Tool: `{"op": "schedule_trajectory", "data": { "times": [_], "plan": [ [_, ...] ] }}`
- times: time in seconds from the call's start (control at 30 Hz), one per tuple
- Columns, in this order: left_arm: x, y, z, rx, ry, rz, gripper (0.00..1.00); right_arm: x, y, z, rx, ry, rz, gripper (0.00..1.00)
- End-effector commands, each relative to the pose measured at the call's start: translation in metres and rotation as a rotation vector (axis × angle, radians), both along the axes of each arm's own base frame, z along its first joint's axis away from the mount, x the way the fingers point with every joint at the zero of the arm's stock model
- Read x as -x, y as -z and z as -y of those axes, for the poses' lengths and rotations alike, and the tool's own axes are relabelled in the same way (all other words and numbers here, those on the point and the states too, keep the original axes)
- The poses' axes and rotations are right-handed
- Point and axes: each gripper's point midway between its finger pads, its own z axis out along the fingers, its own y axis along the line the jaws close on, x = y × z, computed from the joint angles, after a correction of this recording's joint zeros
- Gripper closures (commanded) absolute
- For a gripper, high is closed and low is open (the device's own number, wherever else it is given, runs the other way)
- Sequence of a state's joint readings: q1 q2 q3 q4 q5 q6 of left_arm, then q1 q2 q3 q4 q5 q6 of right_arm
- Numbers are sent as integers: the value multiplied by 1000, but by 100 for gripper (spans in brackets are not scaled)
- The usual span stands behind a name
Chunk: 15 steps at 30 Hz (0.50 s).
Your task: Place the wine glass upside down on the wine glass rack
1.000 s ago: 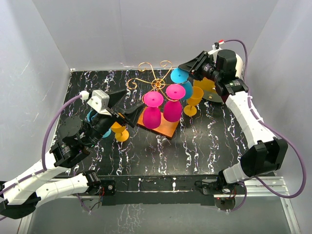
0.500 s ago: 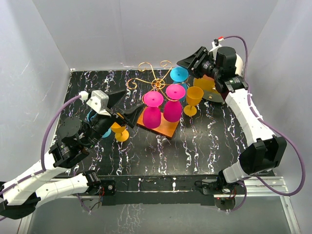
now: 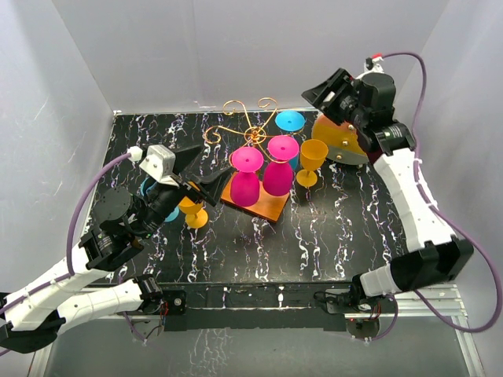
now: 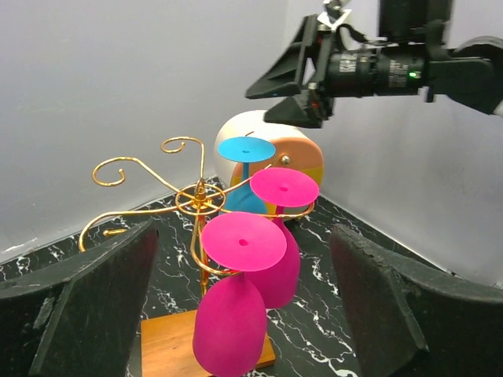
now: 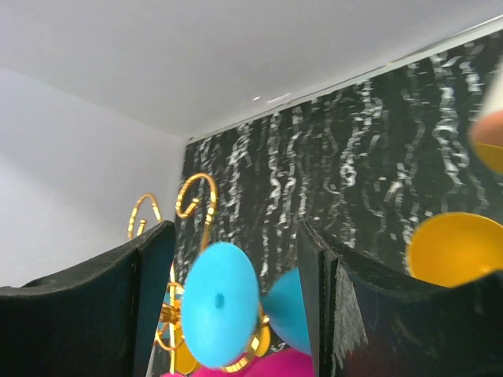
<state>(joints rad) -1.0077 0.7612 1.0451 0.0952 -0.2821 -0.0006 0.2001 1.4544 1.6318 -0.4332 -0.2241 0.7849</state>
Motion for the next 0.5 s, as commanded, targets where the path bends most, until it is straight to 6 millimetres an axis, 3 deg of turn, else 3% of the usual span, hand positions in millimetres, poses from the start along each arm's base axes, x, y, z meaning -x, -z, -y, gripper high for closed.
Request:
{"op": "schedule_trajectory", "data": {
  "times": [0.0,0.1,0.23,0.47],
  "plan": [
    [-1,-10,-10,36,-35,8,10,29,-7,51,134,206,44,40],
    [-6,-10,-11,38,-62,-36,3,48,25,70,207,270,-28,40],
    [-12,-6,-5,8,-79,-90,1,69,69,88,279,323,-126,40],
    [-14,1,4,20,-57,-89,1,74,120,93,342,326,-248,41]
  ]
}}
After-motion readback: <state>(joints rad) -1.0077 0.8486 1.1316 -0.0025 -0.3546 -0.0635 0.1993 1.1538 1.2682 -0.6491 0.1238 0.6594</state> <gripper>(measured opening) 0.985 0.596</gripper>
